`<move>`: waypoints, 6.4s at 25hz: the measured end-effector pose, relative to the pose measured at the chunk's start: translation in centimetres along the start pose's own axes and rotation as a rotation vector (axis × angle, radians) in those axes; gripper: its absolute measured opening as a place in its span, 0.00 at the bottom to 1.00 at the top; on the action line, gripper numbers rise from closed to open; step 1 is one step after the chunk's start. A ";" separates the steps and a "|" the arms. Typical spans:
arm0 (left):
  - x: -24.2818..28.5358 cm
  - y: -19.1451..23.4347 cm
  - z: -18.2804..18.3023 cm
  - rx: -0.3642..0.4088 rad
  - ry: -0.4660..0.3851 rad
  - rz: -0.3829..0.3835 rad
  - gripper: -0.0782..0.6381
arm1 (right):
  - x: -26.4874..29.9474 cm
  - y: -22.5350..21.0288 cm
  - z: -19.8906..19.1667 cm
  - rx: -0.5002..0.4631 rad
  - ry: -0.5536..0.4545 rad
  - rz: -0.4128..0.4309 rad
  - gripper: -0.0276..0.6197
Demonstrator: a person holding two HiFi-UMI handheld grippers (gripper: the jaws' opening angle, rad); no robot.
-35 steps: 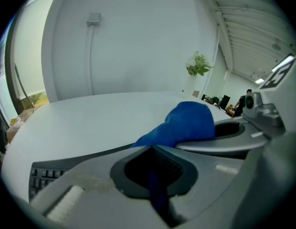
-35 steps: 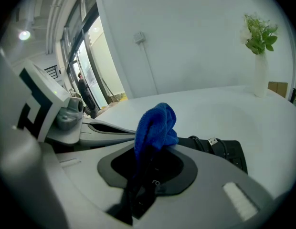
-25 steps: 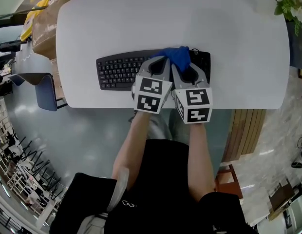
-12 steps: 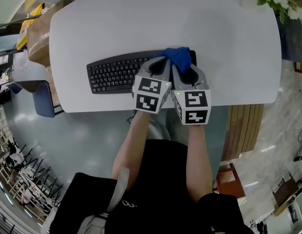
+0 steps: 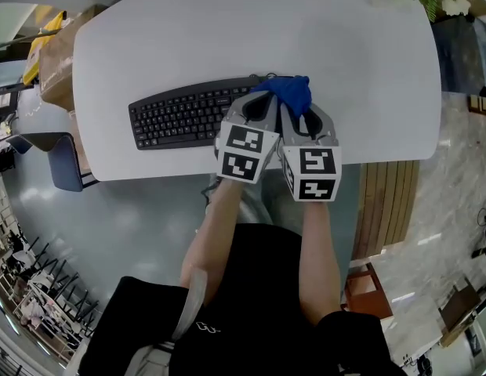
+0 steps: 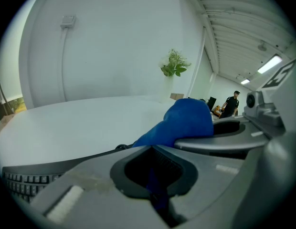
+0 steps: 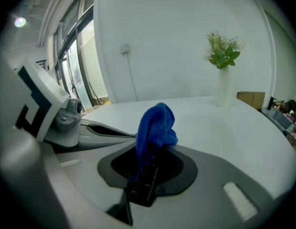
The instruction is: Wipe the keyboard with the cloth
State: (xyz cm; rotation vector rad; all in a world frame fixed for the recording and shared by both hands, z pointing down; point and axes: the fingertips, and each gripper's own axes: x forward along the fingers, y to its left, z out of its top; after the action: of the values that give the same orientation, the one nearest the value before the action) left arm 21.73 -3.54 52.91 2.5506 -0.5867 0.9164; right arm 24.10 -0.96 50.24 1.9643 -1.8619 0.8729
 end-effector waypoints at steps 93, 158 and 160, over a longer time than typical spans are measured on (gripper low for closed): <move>-16.2 16.3 -12.0 -0.150 0.022 0.162 0.10 | 5.0 24.3 -4.5 -0.012 0.057 0.279 0.18; -4.9 -1.3 -4.7 0.028 0.019 -0.022 0.10 | -3.3 4.5 -4.2 0.098 -0.001 0.060 0.18; -4.4 -2.1 -4.3 0.035 0.017 -0.029 0.10 | -3.6 3.6 -4.2 0.111 -0.009 0.054 0.18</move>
State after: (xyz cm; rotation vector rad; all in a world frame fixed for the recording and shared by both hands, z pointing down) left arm 17.44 1.38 52.68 2.5728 -0.5322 0.9455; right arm 19.75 4.03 50.62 1.9933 -1.9184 1.0051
